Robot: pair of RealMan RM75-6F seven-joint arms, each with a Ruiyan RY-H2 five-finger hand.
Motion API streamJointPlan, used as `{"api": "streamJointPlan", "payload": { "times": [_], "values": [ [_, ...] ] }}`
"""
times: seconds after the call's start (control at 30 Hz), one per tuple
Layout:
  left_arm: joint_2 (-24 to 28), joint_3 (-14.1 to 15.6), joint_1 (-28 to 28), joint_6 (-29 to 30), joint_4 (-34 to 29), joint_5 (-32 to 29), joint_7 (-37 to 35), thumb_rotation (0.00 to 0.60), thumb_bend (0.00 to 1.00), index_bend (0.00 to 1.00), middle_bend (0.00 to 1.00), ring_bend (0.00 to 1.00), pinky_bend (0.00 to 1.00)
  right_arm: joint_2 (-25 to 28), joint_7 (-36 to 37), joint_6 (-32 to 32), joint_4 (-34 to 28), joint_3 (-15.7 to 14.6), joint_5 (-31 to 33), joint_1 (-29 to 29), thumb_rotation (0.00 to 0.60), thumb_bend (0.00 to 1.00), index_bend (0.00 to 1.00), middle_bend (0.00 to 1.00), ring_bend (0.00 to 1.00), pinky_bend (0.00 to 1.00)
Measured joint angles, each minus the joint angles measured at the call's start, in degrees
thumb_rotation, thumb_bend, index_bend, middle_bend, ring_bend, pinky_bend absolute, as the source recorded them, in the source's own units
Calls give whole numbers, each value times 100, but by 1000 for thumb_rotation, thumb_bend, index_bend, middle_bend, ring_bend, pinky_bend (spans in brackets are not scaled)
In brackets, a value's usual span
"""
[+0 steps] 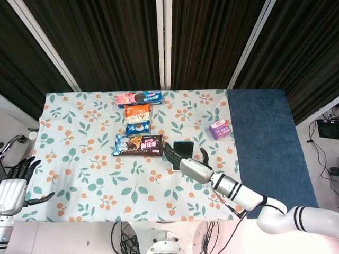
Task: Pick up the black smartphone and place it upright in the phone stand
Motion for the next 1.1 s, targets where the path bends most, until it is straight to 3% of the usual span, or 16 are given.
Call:
{"api": "streamJointPlan", "payload": {
  "times": [0.13, 0.33, 0.63, 0.77, 0.87, 1.1],
  "values": [
    [15, 4, -1, -17, -27, -8, 25, 323, 0, 107, 40, 50, 138, 300, 677, 695, -153, -57, -249, -311, 600, 69, 0, 0, 0, 0],
    [18, 11, -26, -62, -73, -3, 80, 323, 0, 107, 40, 50, 138, 737, 2460, 1832, -113, -205, -433, -972, 600, 88, 0, 0, 0, 0],
    [32, 6, -56, -68, -271, 21, 313, 323, 0, 107, 40, 49, 138, 1234, 6737, 2717, 327, -493, 246, -2155, 600, 176, 0, 0, 0, 0],
    [68, 6, -68, -74, -397, 29, 461, 324, 0, 107, 40, 49, 138, 1218, 8686, 3015, 953, -680, 640, -2913, 600, 176, 0, 0, 0, 0],
    [110, 0, -79, -75, -497, 31, 595, 326, 0, 107, 40, 50, 138, 1024, 9696, 3243, 1667, -810, 850, -3505, 600, 176, 0, 0, 0, 0],
    [167, -43, -123, -36, -629, 70, 790, 324, 0, 107, 40, 49, 138, 295, 10594, 3537, 2948, -969, 1016, -4318, 600, 176, 0, 0, 0, 0]
  ]
}}
